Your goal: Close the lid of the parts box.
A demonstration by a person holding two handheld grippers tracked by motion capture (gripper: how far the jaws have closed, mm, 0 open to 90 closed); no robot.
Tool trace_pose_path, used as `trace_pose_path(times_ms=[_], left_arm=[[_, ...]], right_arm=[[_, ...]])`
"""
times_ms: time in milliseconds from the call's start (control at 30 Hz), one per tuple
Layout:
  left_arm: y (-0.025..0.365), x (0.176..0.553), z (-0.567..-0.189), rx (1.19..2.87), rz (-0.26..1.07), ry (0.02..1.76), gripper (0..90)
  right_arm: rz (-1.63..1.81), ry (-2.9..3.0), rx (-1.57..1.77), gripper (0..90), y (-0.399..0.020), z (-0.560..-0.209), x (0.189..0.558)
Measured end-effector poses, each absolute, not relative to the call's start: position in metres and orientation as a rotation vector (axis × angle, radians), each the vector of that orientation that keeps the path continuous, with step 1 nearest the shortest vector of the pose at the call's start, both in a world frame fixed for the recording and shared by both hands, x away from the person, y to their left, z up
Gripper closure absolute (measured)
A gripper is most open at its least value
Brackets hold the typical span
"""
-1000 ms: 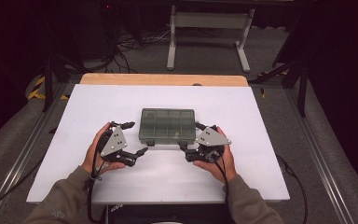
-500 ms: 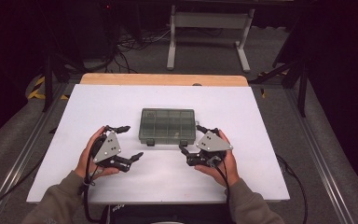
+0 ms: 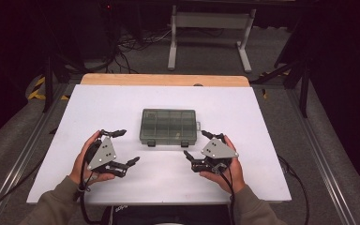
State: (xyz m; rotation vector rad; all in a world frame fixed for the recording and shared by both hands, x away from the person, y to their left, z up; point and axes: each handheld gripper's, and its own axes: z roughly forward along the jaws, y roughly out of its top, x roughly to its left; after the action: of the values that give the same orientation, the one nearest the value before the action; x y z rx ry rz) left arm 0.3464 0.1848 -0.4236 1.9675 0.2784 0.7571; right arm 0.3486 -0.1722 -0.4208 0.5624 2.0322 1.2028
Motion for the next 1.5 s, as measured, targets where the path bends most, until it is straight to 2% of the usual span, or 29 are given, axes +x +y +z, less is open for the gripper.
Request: trace_pose_path(times_ms=[300, 1500], left_arm=[[0.195, 0.338, -0.428, 1.942, 0.796, 0.302, 7.1], [0.24, 0.318, -0.459, 1.948, 0.794, 0.398, 6.2]], right_arm=[[1.19, 2.034, 0.567, 14.0, -0.18, -0.424, 0.342], [1.131, 1.977, 0.62, 13.7, -0.223, -0.443, 0.318]])
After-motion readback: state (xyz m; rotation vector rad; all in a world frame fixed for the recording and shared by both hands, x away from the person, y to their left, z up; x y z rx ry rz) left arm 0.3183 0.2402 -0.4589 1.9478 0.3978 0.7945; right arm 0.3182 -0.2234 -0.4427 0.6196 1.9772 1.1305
